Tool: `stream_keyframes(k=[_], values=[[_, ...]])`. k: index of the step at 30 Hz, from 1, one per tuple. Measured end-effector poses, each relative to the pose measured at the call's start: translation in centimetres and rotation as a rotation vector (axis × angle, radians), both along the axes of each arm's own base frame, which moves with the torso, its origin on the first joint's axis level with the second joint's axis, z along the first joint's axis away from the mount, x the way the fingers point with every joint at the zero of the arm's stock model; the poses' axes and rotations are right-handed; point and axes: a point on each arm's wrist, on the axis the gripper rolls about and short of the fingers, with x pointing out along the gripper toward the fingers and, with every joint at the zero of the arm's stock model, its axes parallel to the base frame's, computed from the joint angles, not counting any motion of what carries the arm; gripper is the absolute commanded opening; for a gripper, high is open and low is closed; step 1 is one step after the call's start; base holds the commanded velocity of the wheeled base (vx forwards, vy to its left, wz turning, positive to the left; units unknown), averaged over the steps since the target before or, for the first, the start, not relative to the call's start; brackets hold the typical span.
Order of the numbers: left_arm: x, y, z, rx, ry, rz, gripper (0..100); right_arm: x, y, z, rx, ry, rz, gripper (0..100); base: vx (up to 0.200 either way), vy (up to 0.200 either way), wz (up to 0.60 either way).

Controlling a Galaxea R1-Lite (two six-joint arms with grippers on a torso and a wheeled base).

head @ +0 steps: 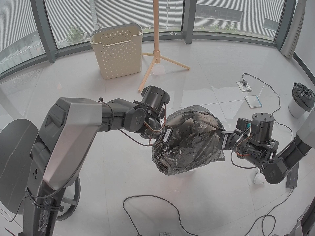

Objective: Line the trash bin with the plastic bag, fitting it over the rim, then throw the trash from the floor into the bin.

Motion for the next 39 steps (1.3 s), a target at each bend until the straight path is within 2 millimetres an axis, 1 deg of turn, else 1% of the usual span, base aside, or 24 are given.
stream_keyframes(k=[8,16,19,27,31,36,37,39], values=[[-0.1,0.1,0.6,-0.004,-0.012,0.002,0,0.2,0.2,-0.7,0.045,0.039,0.004,0,0.000,0.000,0.00],[-0.2,-0.2,0.3,0.000,-0.005,-0.005,0,0.4,0.3,-2.2,0.034,0.083,-0.004,0,0.000,0.000,0.00],[-0.2,-0.2,0.2,0.006,-0.006,-0.002,0,0.2,0.8,-2.4,0.044,0.094,0.009,0,0.000,0.000,0.00],[-0.2,0.3,0.2,0.032,0.009,0.015,0,-0.5,3.3,-2.7,0.091,0.120,0.087,0,0.000,0.000,0.00],[-0.3,0.3,0.2,0.037,0.010,0.017,0,-0.2,3.7,-3.2,0.090,0.113,0.093,0,0.000,0.000,0.00],[-0.4,0.1,0.1,0.039,0.012,0.012,0,0.8,3.5,-3.6,0.118,0.038,0.080,0,0.000,0.000,0.00],[-0.4,0.1,0.1,0.040,0.012,0.012,0,1.0,3.4,-3.8,0.121,0.024,0.077,100,0.000,0.000,0.00],[-0.5,-0.1,0.0,0.040,0.013,0.010,0,1.4,3.1,-4.5,0.108,0.013,0.069,100,0.000,0.000,0.00]])
